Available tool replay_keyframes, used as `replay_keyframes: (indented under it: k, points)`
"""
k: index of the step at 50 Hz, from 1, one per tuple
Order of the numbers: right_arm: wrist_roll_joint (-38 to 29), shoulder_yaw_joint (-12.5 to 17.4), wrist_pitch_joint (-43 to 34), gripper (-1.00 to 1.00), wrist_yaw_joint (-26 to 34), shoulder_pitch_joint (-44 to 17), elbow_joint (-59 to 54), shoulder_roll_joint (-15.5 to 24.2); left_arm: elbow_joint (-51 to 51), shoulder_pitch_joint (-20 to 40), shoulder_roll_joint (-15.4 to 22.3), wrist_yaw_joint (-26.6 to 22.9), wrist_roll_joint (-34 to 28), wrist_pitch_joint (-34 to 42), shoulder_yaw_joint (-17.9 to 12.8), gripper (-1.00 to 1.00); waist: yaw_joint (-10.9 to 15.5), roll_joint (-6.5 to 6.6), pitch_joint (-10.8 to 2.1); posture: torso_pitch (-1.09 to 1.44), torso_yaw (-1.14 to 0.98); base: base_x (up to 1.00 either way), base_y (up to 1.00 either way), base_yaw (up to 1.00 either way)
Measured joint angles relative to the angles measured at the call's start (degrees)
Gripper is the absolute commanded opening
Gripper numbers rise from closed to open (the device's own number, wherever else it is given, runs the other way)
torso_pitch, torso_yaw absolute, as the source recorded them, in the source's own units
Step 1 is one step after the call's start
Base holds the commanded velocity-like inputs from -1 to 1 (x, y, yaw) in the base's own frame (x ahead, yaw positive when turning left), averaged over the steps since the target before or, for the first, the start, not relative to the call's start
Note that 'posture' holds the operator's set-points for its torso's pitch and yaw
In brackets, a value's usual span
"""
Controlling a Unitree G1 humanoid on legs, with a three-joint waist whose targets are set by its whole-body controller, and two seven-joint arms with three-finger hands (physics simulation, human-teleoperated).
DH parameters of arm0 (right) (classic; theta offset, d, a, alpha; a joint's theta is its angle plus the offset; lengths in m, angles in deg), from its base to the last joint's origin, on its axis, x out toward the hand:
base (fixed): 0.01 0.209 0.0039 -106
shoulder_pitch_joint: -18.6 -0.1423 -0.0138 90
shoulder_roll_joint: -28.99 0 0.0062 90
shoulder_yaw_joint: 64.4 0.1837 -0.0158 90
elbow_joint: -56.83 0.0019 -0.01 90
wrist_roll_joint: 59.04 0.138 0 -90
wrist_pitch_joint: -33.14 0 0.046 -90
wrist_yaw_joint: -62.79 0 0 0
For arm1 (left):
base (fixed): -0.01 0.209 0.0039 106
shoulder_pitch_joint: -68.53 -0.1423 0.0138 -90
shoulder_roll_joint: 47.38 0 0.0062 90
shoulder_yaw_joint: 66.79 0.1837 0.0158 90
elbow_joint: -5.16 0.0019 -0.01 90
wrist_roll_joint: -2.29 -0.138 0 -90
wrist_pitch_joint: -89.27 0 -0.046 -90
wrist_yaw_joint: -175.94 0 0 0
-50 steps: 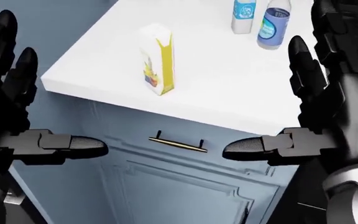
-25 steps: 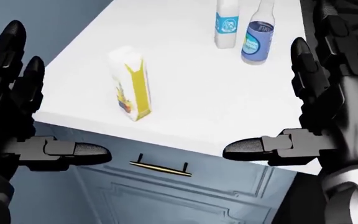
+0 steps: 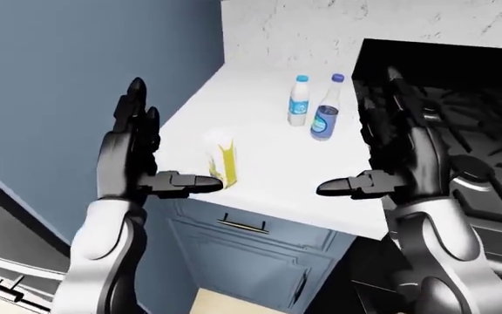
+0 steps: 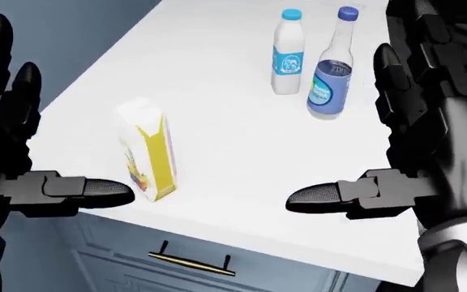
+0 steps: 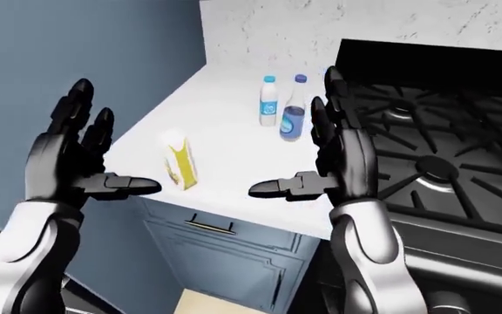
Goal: Move the drinks to the dining counter.
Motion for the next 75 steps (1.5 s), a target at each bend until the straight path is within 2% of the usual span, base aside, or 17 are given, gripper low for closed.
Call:
replay_keyframes:
  k: [1,3,4,9,11,13,17,22,26,31,38,45,58,64,75]
  points:
    - [-0.01,0.26,0.24,1.0,-0.09,0.23,-0.45,-0.17,0.06,-0.36,-0.07,-0.12,0.2,0.23,0.15,1.0,-0.58,-0.04,0.57,0.0,0.0,0.0,0.0,0.0]
    - [-0.17,0.89,0.21,1.0,-0.71,0.54,-1.31,-0.32,-0.02,-0.54,0.06,-0.46,0.76,1.06,0.42,1.0,-0.77,-1.08,1.41,0.0,0.0,0.0,0.0,0.0]
    - [-0.17,1.02,0.05,1.0,-1.07,0.32,-1.76,-0.31,-0.05,-0.6,0.17,-0.62,1.02,1.19,0.19,1.0,-0.68,-1.03,1.64,0.0,0.0,0.0,0.0,0.0]
    - [0.07,0.78,-0.1,1.0,-2.61,-0.35,-1.78,-0.13,-2.28,-1.92,0.65,-0.68,1.44,0.99,-1.52,1.0,-0.96,1.09,2.05,0.0,0.0,0.0,0.0,0.0]
    - [0.23,1.08,-0.48,1.0,-3.16,-0.82,-1.27,0.11,-3.21,-2.16,0.63,-0.69,1.51,0.72,-1.51,1.0,-1.39,2.17,1.59,0.0,0.0,0.0,0.0,0.0]
    - [0.33,1.32,-0.21,1.0,-3.45,-1.14,-1.17,0.3,-4.17,-2.79,0.47,-0.8,1.47,0.5,-1.08,1.0,-1.7,4.03,0.57,0.0,0.0,0.0,0.0,0.0]
    - [1.04,1.18,-0.77,1.0,-3.64,-1.05,-2.11,0.39,-5.98,-5.41,-0.15,-1.05,0.52,1.63,-0.09,1.0,-1.3,2.18,0.16,0.0,0.0,0.0,0.0,0.0]
    - [1.65,2.01,-0.84,1.0,-4.16,-1.43,-1.8,1.01,-12.51,-8.39,-1.53,-2.46,-0.73,4.37,1.61,1.0,-1.17,1.38,-0.26,0.0,0.0,0.0,0.0,0.0]
    - [2.05,2.74,-1.45,1.0,-5.13,-1.86,-1.24,1.34,-15.76,-10.24,-2.37,-3.93,-1.67,4.31,2.64,1.0,-0.95,1.35,-0.5,0.0,0.0,0.0,0.0,0.0]
    - [3.37,5.06,-2.59,1.0,-6.66,-2.2,-1.08,2.46,-16.2,-12.84,-3.3,-5.57,-3.0,3.35,2.88,1.0,-0.7,1.22,-0.35,0.0,0.0,0.0,0.0,0.0]
    - [3.53,5.63,-3.13,1.0,-8.52,-3.81,-3.77,4.06,-16.2,-14.67,-3.43,-5.8,-3.58,1.5,3.64,1.0,-0.72,1.29,-0.09,0.0,0.0,0.0,0.0,0.0]
    - [0.61,3.81,-2.85,1.0,-9.21,-8.0,-11.82,5.14,-16.26,-13.47,-3.97,-6.14,-4.32,1.79,3.92,1.0,-0.98,1.51,-0.17,0.0,0.0,0.0,0.0,0.0]
    - [-5.84,1.17,0.51,1.0,-6.77,-18.42,-31.45,7.02,-14.26,-12.6,-4.14,-6.95,-5.58,1.03,3.14,1.0,-0.97,1.53,-0.57,0.0,0.0,0.0,0.0,0.0]
    - [-9.14,1.07,3.24,1.0,-7.82,-22.93,-40.53,7.89,-14.22,-12.8,-4.22,-6.99,-5.47,0.98,2.92,1.0,-0.77,1.42,-0.66,0.0,0.0,0.0,0.0,0.0]
    - [-11.47,2.05,5.08,1.0,-10.19,-26.73,-48.5,9.76,-15.65,-13.34,-4.22,-6.95,-5.07,1.53,2.6,1.0,-0.59,1.37,-0.85,0.0,0.0,0.0,0.0,0.0]
